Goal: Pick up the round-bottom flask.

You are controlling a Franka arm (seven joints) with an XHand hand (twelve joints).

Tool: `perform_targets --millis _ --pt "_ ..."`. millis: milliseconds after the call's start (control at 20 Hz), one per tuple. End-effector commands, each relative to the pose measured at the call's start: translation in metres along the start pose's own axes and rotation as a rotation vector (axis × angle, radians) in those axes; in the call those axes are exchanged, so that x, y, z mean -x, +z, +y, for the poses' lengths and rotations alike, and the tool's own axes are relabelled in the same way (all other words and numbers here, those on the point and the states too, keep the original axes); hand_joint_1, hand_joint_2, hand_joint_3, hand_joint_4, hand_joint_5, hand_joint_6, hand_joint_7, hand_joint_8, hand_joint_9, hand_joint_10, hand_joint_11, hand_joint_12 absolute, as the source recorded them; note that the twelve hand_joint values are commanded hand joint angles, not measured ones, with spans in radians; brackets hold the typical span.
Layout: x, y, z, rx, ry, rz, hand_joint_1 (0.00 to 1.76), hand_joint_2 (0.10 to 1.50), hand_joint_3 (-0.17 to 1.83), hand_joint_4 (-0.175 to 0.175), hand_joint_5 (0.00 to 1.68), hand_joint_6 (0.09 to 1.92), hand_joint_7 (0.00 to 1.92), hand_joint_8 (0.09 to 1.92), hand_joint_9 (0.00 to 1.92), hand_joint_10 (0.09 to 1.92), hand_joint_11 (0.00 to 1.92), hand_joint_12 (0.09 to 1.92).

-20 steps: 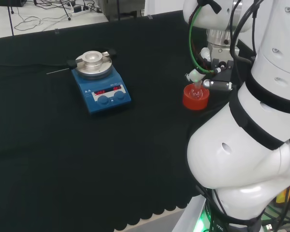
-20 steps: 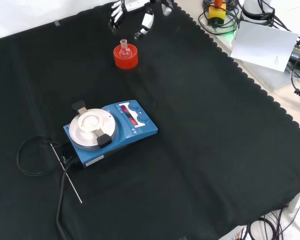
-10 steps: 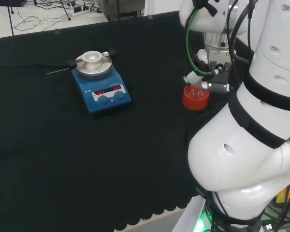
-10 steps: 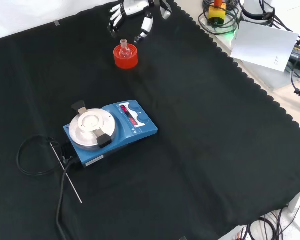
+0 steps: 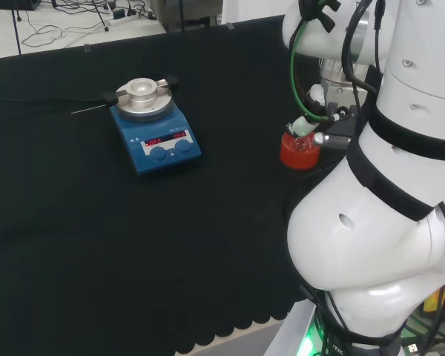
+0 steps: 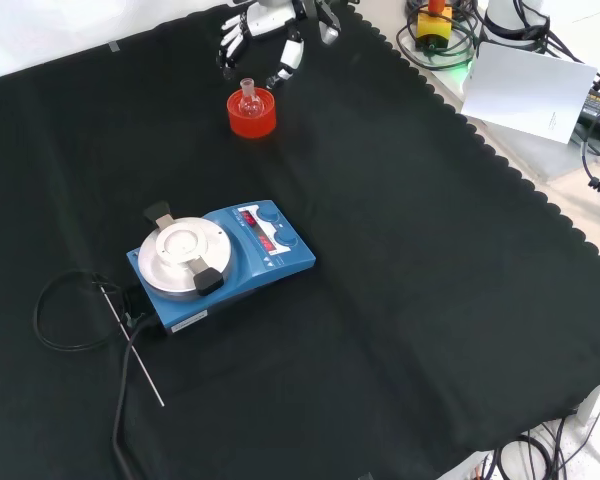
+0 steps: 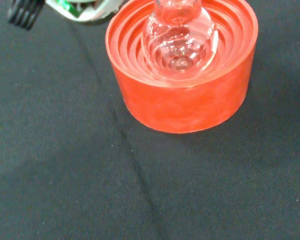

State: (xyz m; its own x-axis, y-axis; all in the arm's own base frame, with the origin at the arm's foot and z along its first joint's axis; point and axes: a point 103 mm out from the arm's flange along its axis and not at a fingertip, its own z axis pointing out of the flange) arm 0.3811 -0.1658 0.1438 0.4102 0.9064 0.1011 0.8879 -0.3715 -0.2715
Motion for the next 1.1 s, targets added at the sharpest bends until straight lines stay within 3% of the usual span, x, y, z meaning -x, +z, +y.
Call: perform_targets --millis 50,500,1100 --pt "0.004 0.001 0.002 0.009 0.006 0.022 0.84 0.67 0.61 -0.048 0.54 0.5 0.27 0.71 0.45 0.71 0.1 1.42" --pt "0.061 0.01 0.011 0.024 0.028 0.066 0.84 0.67 0.62 -0.048 0.54 0.51 0.27 0.71 0.45 0.71 0.1 1.42" --pt "0.05 0.013 0.013 0.03 0.003 0.077 0.84 0.67 0.62 -0.048 0.53 0.53 0.27 0.71 0.45 0.71 0.1 1.42"
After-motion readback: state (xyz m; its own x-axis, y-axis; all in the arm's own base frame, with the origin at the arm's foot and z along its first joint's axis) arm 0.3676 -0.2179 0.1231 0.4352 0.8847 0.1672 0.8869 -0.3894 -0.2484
